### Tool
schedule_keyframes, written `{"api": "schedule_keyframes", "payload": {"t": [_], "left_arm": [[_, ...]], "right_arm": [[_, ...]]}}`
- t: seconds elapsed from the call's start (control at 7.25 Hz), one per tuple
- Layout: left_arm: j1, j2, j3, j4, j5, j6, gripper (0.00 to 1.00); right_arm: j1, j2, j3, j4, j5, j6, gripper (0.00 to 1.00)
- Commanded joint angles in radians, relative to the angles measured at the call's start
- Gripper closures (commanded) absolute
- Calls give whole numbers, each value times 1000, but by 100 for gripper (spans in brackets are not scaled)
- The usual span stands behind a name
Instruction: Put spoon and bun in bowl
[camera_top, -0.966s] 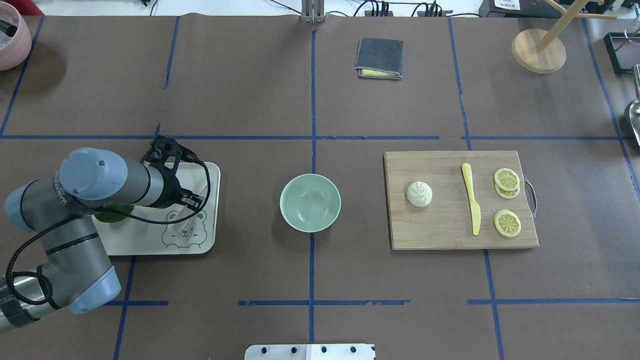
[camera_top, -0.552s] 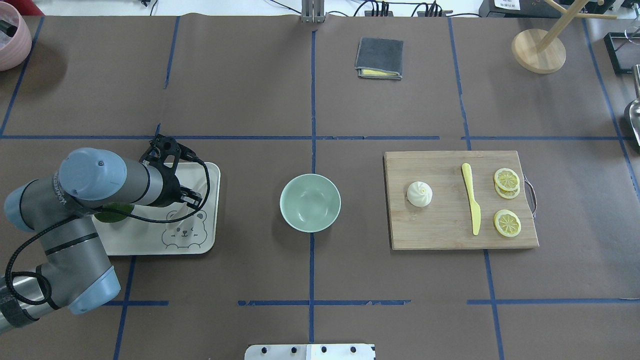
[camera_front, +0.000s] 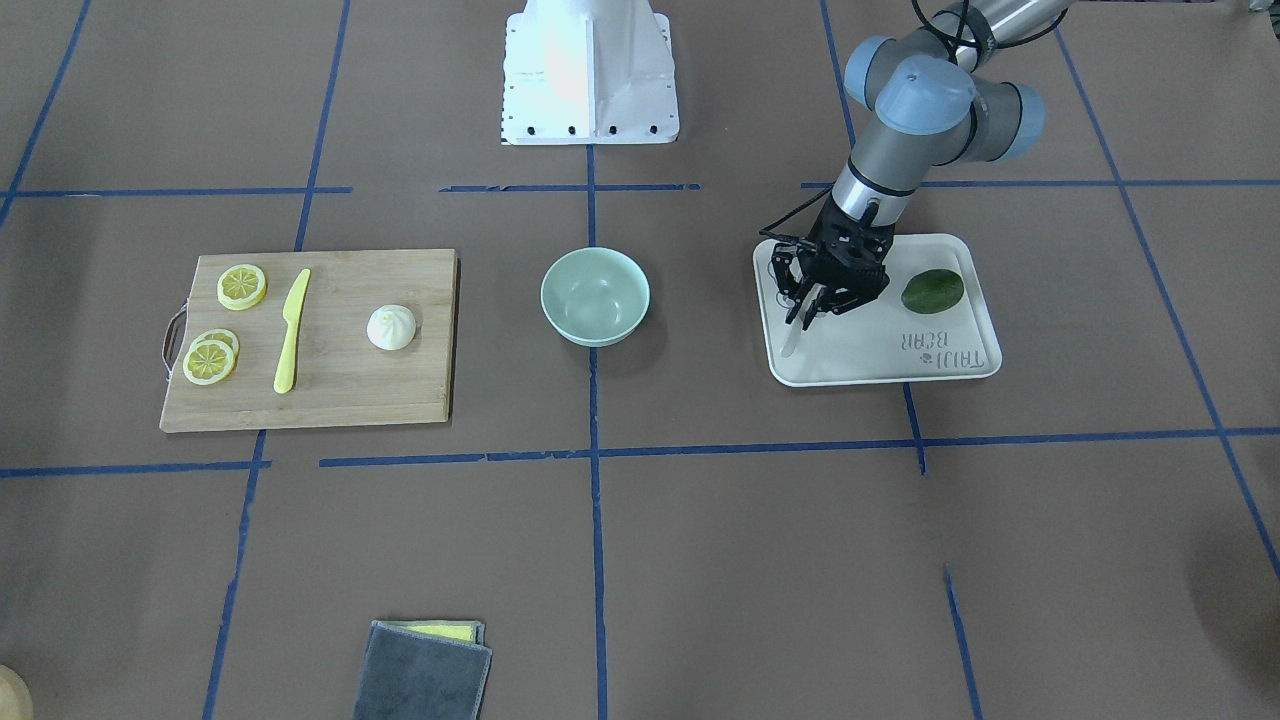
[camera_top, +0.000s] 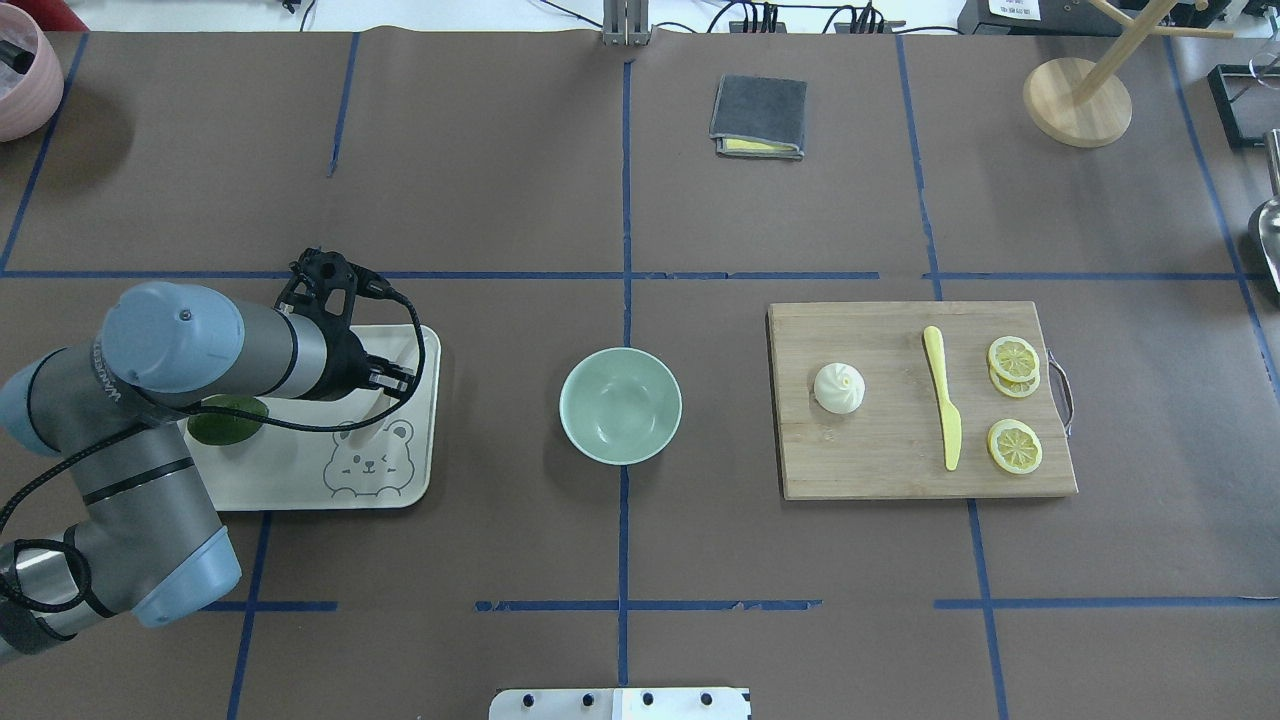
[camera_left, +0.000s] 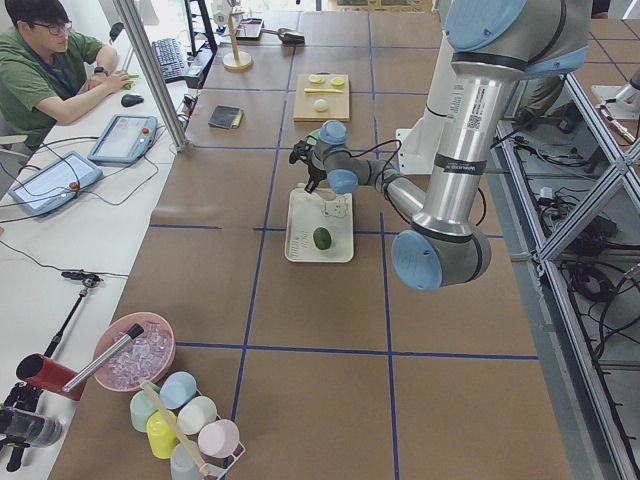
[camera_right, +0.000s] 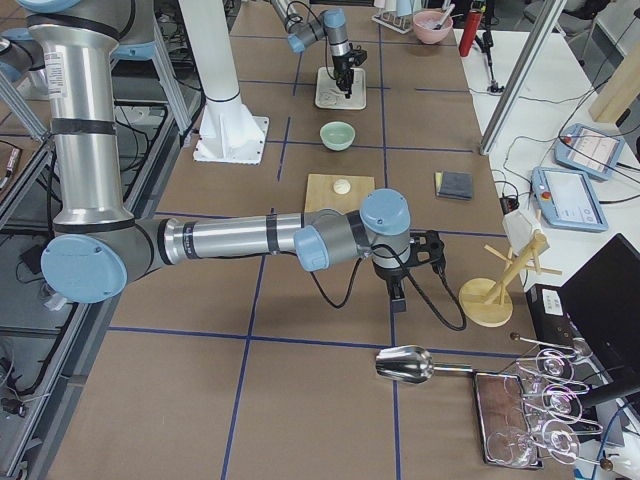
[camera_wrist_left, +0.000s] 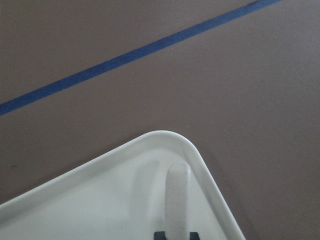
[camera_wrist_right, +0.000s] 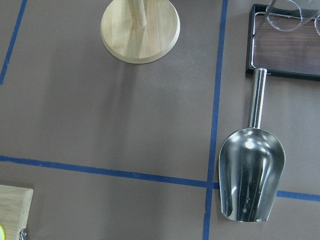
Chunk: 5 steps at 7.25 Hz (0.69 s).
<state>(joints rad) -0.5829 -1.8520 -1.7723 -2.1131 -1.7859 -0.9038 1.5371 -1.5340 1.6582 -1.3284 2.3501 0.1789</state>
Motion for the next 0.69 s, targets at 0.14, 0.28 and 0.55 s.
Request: {"api": "schedule_keyframes", "payload": {"t": [0.14,0.28,0.55], "left_arm": [[11,-226,46,158,108,-415,100],[40,-301,51,253,146,-511,100],[136,-424,108,367,232,-688,100]], "right_arm": [[0,0,0,0,0,1,0],[0,0,0,0,0,1,0],[0,2,0,0,0,1,0]]}}
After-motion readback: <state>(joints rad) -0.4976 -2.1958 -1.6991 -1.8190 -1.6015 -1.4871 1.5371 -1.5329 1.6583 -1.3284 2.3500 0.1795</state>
